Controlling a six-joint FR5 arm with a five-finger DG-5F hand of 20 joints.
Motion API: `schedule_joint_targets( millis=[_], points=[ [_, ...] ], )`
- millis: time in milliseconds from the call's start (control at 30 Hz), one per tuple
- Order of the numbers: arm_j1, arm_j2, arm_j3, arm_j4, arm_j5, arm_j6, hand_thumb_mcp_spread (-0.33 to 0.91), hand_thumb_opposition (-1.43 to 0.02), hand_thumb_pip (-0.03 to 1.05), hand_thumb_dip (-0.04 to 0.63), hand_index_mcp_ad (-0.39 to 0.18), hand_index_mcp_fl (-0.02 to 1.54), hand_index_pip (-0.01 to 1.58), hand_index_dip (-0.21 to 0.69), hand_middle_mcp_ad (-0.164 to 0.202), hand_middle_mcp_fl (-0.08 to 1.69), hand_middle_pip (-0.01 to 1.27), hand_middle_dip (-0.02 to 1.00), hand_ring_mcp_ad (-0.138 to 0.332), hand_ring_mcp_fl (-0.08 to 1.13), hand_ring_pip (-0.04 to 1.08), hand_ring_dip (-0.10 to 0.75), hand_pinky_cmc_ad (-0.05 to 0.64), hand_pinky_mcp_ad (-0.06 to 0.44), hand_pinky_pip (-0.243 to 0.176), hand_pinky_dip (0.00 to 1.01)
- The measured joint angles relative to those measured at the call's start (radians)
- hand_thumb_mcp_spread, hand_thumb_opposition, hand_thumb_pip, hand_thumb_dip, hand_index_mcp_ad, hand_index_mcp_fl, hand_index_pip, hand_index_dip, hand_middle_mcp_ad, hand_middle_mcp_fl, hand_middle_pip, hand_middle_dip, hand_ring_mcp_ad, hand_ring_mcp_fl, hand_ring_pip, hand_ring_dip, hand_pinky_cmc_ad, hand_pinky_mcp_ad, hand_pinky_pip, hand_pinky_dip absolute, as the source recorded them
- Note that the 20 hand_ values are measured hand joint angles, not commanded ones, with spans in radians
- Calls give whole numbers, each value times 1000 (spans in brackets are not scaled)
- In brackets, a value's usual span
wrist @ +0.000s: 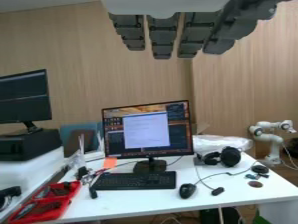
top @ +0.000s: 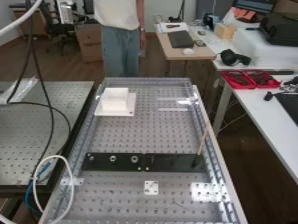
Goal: Grab the bearing and place it in the white container
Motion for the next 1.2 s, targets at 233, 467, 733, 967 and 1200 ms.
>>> schedule_joint_targets(
  millis=[233,467,733,967,1200],
  points=[
    [-3,10,-54,34,8,-3,162,-188,298,31,24,-10,10,31,59,28,70,31,65,7,38,19,45,66,-10,63],
    [-3,18,-98,57,25,-5,264,-545,323,49,7,9,58,122,59,42,106,150,82,3,77,59,246,227,-44,241],
    [-3,28,-113,54,37,-1,265,-635,333,49,7,24,72,155,59,58,124,180,122,3,101,72,351,291,-58,291],
    [-2,32,-112,52,42,-4,265,-656,333,49,7,24,79,155,59,58,126,190,140,3,106,80,379,311,-75,295],
    [1,37,-108,51,52,-18,265,-661,363,47,10,24,79,155,63,54,129,190,138,3,106,80,384,314,-75,297]
  ],
)
